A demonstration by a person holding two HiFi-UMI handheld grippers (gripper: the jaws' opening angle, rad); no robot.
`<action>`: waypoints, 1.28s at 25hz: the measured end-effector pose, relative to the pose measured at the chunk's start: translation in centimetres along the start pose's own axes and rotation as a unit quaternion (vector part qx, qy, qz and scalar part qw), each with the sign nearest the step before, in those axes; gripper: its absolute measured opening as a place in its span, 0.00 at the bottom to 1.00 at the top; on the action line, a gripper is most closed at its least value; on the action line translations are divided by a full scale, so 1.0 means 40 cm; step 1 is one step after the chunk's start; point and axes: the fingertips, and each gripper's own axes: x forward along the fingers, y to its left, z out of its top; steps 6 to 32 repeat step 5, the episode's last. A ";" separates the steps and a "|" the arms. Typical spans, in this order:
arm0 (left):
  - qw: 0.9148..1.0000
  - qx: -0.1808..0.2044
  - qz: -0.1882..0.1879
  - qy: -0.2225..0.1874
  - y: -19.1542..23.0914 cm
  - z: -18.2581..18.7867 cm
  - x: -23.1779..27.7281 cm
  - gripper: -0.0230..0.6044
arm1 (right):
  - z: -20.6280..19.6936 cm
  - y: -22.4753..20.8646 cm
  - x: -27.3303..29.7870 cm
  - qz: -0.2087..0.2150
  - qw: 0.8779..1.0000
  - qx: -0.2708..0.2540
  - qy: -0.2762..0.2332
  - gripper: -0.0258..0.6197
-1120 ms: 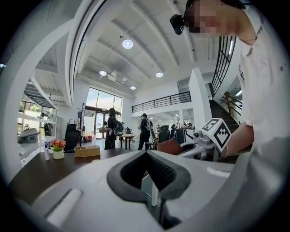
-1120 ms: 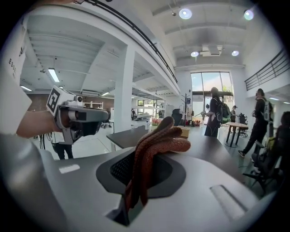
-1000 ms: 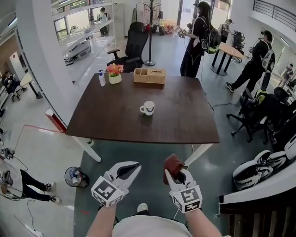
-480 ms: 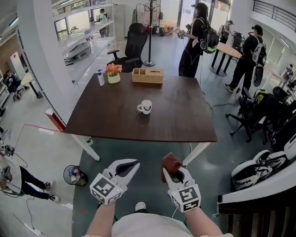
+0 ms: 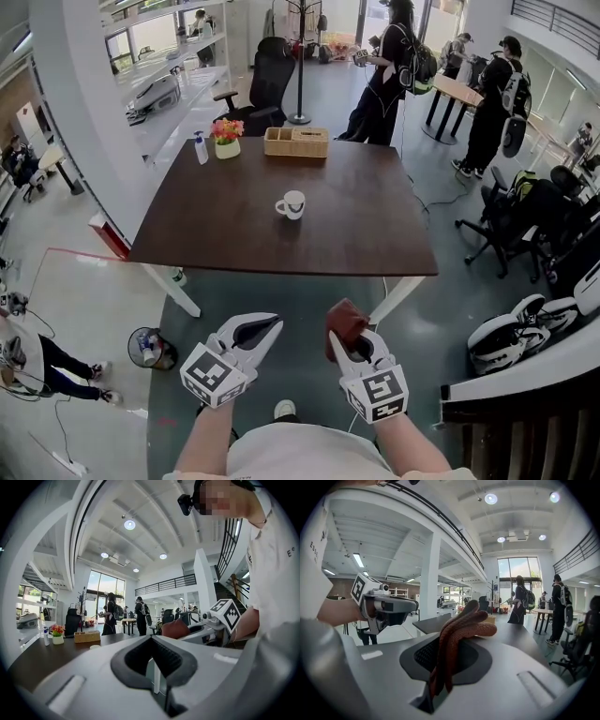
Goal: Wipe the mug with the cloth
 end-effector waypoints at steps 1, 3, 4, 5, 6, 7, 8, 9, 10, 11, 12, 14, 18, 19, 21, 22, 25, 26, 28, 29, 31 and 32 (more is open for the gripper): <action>1.000 -0.001 0.001 0.001 0.000 0.001 -0.004 0.04 | 0.002 0.003 -0.002 0.000 1.000 0.001 0.000 0.15; 1.000 -0.003 0.002 0.001 0.001 0.007 -0.010 0.04 | 0.005 0.007 -0.004 -0.001 1.000 0.001 0.001 0.15; 1.000 -0.004 0.002 0.000 0.002 0.009 -0.012 0.04 | 0.006 0.009 -0.005 -0.002 1.000 0.001 0.002 0.15; 1.000 -0.005 0.001 -0.001 0.002 0.012 -0.014 0.04 | 0.008 0.010 -0.005 -0.002 1.000 0.001 0.002 0.15; 1.000 -0.005 0.001 -0.001 0.002 0.012 -0.014 0.04 | 0.008 0.010 -0.005 -0.002 1.000 0.001 0.002 0.15; 1.000 -0.005 0.001 -0.001 0.002 0.012 -0.014 0.04 | 0.008 0.010 -0.005 -0.002 1.000 0.001 0.002 0.15; 1.000 -0.005 0.001 -0.001 0.002 0.012 -0.014 0.04 | 0.008 0.010 -0.005 -0.002 1.000 0.001 0.002 0.15; 1.000 -0.005 0.001 -0.001 0.002 0.012 -0.014 0.04 | 0.008 0.010 -0.005 -0.002 1.000 0.001 0.002 0.15; 1.000 -0.005 0.001 -0.001 0.002 0.012 -0.014 0.04 | 0.008 0.010 -0.005 -0.002 1.000 0.001 0.002 0.15; 1.000 -0.005 0.001 -0.001 0.002 0.012 -0.014 0.04 | 0.008 0.010 -0.005 -0.002 1.000 0.001 0.002 0.15; 1.000 -0.005 0.001 -0.001 0.002 0.012 -0.014 0.04 | 0.008 0.010 -0.005 -0.002 1.000 0.001 0.002 0.15; 1.000 -0.005 0.001 -0.001 0.002 0.012 -0.014 0.04 | 0.008 0.010 -0.005 -0.002 1.000 0.001 0.002 0.15; 1.000 -0.005 0.001 -0.001 0.002 0.012 -0.014 0.04 | 0.008 0.010 -0.005 -0.002 1.000 0.001 0.002 0.15; 1.000 -0.005 0.001 -0.001 0.002 0.012 -0.014 0.04 | 0.008 0.010 -0.005 -0.002 1.000 0.001 0.002 0.15; 1.000 -0.005 0.001 -0.001 0.002 0.012 -0.014 0.04 | 0.008 0.010 -0.005 -0.002 1.000 0.001 0.002 0.15; 1.000 -0.005 0.001 -0.001 0.002 0.012 -0.014 0.04 | 0.008 0.010 -0.005 -0.002 1.000 0.001 0.002 0.15; 1.000 -0.005 0.001 -0.001 0.002 0.012 -0.014 0.04 | 0.008 0.010 -0.005 -0.002 1.000 0.001 0.002 0.15; 1.000 -0.005 0.001 -0.001 0.002 0.012 -0.014 0.04 | 0.008 0.010 -0.005 -0.002 1.000 0.001 0.002 0.15; 1.000 -0.005 0.001 -0.001 0.002 0.012 -0.014 0.04 | 0.008 0.010 -0.005 -0.002 1.000 0.001 0.002 0.15; 1.000 -0.005 0.001 -0.001 0.002 0.012 -0.014 0.04 | 0.008 0.010 -0.005 -0.002 1.000 0.001 0.002 0.15; 1.000 -0.005 0.001 -0.001 0.002 0.012 -0.014 0.04 | 0.008 0.010 -0.005 -0.002 1.000 0.001 0.002 0.15; 1.000 -0.005 0.001 -0.001 0.002 0.012 -0.014 0.04 | 0.008 0.010 -0.005 -0.002 1.000 0.001 0.002 0.15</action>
